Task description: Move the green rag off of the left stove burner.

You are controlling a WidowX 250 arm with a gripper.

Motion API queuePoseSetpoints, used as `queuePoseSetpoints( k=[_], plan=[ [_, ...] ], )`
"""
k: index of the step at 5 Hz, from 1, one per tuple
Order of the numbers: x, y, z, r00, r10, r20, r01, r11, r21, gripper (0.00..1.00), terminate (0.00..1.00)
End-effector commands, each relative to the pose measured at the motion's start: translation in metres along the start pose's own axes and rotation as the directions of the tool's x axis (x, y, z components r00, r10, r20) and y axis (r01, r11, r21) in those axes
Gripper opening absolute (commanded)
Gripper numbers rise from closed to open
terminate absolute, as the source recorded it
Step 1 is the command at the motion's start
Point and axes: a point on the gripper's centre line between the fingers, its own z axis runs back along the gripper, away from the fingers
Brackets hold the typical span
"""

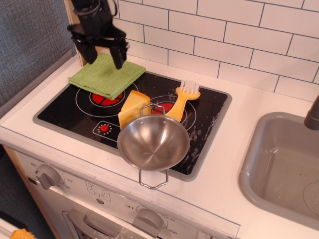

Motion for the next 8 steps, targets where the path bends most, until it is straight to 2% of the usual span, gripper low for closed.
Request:
queuePoseSetpoints(
  k=[1,4,6,8],
  plan=[
    [0.008,0.013,-0.006,1.000,-0.004,-0.021,0.003,0.999,-0.047,1.00,0.00],
    [-0.007,-0.004,-0.054,0.978,-0.067,-0.200,0.057,0.997,-0.058,1.00,0.00],
    [-0.022,-0.011,-0.051,0.968,-0.055,-0.245,0.040,0.997,-0.068,1.00,0.00],
    [-0.055,-0.017,-0.031,0.971,-0.058,-0.233,0.040,0.996,-0.083,1.00,0.00]
  ],
)
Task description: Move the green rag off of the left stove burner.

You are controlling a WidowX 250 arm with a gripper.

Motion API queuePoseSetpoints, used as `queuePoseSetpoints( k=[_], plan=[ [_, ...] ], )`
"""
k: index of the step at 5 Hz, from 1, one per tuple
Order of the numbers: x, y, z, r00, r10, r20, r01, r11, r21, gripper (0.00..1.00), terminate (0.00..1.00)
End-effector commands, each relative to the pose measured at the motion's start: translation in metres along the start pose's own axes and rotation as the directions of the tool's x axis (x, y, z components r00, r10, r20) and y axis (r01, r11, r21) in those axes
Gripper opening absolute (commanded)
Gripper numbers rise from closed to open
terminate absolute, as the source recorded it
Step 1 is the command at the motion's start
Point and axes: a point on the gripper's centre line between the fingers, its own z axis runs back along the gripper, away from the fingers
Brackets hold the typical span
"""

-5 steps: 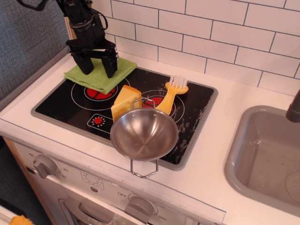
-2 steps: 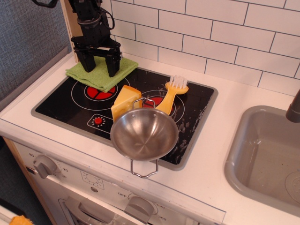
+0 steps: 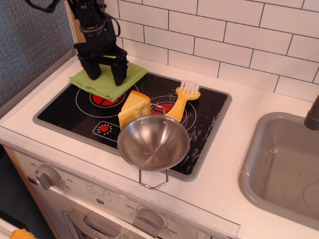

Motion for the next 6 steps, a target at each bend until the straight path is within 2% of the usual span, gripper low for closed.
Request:
queuePoseSetpoints(
  k=[1,2,4,5,6],
  plan=[
    [-0.045,-0.008,0.009,0.999,-0.004,-0.034,0.004,1.000,0.002,1.00,0.00],
    [-0.062,-0.007,0.016,0.997,-0.002,-0.073,0.008,0.996,0.086,1.00,0.00],
    [-0.079,-0.006,0.030,0.996,0.026,-0.088,-0.012,0.987,0.159,1.00,0.00],
    [-0.066,-0.014,0.039,0.999,-0.004,-0.040,0.009,0.992,0.129,1.00,0.00],
    [-0.064,-0.025,0.082,0.999,-0.005,0.033,0.000,0.984,0.176,1.00,0.00]
  ],
)
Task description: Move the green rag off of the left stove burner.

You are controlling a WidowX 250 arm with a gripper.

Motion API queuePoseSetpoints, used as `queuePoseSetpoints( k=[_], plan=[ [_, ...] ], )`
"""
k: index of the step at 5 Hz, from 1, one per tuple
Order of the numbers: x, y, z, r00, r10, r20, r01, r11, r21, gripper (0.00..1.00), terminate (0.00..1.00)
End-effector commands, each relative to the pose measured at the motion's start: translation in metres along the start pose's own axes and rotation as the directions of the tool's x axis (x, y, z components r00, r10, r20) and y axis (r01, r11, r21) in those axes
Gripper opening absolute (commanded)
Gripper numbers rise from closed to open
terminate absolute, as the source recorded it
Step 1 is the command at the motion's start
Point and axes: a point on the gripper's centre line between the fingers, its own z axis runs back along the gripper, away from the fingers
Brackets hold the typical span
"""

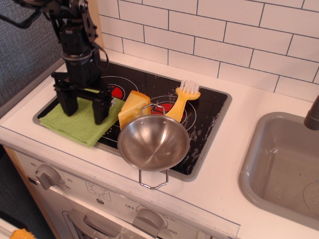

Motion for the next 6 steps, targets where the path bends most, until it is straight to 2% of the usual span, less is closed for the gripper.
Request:
queuePoseSetpoints(
  k=[1,4,5,6],
  plan=[
    [-0.002,-0.001,0.084,0.989,0.029,0.146,-0.035,0.999,0.040,1.00,0.00],
    [0.000,0.003,0.073,0.995,0.039,0.093,-0.041,0.999,0.021,1.00,0.00],
    [0.000,0.003,0.073,0.995,0.039,0.093,-0.041,0.999,0.021,1.00,0.00],
    [0.000,0.003,0.073,0.995,0.039,0.093,-0.041,0.999,0.021,1.00,1.00]
  ],
)
